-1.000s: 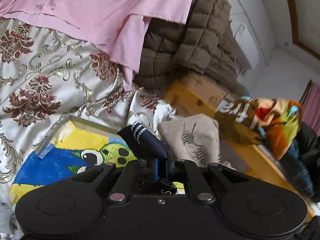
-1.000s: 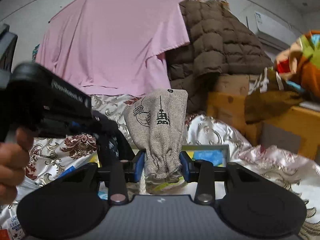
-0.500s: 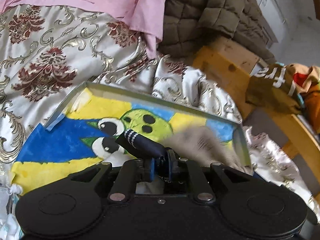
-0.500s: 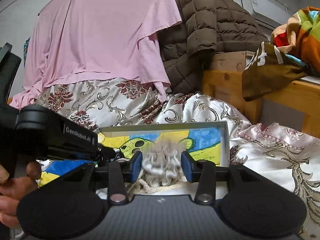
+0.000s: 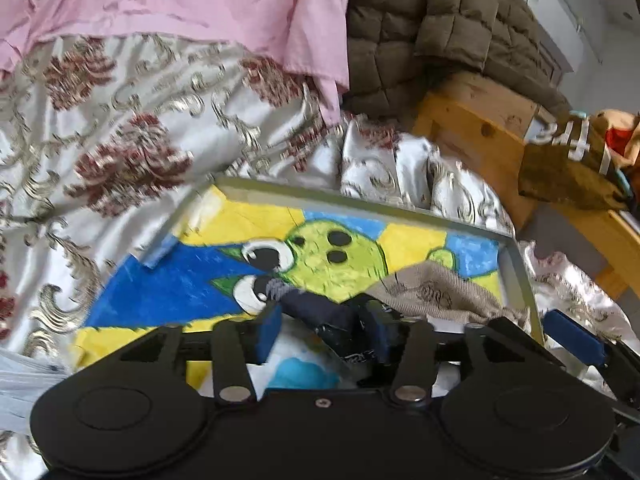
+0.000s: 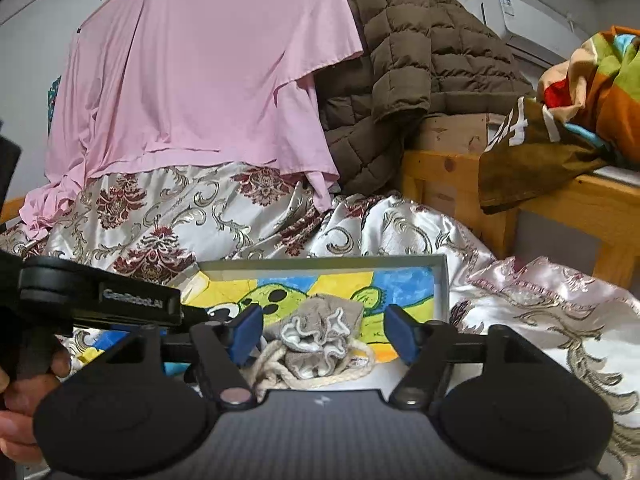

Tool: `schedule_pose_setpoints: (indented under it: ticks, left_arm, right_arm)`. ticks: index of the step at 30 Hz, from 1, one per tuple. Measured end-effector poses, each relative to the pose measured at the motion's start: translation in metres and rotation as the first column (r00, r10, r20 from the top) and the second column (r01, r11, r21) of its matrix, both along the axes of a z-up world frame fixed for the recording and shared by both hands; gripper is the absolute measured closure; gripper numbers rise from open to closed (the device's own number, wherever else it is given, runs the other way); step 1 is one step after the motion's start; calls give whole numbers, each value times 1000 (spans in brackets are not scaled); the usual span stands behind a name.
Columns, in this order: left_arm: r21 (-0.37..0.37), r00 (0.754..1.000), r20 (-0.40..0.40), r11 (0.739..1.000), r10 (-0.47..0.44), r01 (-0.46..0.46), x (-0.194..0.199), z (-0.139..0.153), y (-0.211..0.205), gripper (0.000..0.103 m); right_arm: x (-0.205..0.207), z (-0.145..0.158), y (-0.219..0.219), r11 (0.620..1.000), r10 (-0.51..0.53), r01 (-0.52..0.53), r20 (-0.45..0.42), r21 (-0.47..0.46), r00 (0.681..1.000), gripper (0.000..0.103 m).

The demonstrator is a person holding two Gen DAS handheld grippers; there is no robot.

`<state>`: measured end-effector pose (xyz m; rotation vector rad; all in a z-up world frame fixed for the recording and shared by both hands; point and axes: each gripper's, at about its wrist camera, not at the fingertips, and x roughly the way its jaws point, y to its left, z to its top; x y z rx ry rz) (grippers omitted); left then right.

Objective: Organize soft objects
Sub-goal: 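Open the right tool to drop the pouch while the left tool releases the sock into the tray, then move both open tools back toward the grey mask and white wrapper on the bed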

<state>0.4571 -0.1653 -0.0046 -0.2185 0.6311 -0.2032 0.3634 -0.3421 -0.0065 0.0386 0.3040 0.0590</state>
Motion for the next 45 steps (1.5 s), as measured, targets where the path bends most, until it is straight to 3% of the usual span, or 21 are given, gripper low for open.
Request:
schedule_pose_setpoints:
  ticks: [6, 16, 20, 27, 45]
  left_arm:
    - [21, 998, 49, 999, 36, -37, -25, 14, 12, 33]
    - [29, 992, 112, 998, 53, -56, -87, 42, 39, 19]
    - [19, 991, 123, 998, 53, -56, -118, 48, 51, 10]
    - [-11, 988, 129, 997, 80, -79, -162, 47, 69, 1]
    - [10, 969, 219, 993, 109, -114, -274, 42, 107, 1]
  right_arm:
    - [-17, 18, 0, 1000, -17, 16, 13, 12, 1000, 20]
    - [-61, 48, 8, 1000, -15, 14, 36, 15, 999, 1]
    - [-80, 56, 13, 999, -21, 21, 31, 30, 999, 0]
    - [-115, 58, 26, 999, -17, 16, 23, 36, 1000, 0]
    - [-213, 40, 70, 1000, -19, 18, 70, 15, 997, 0]
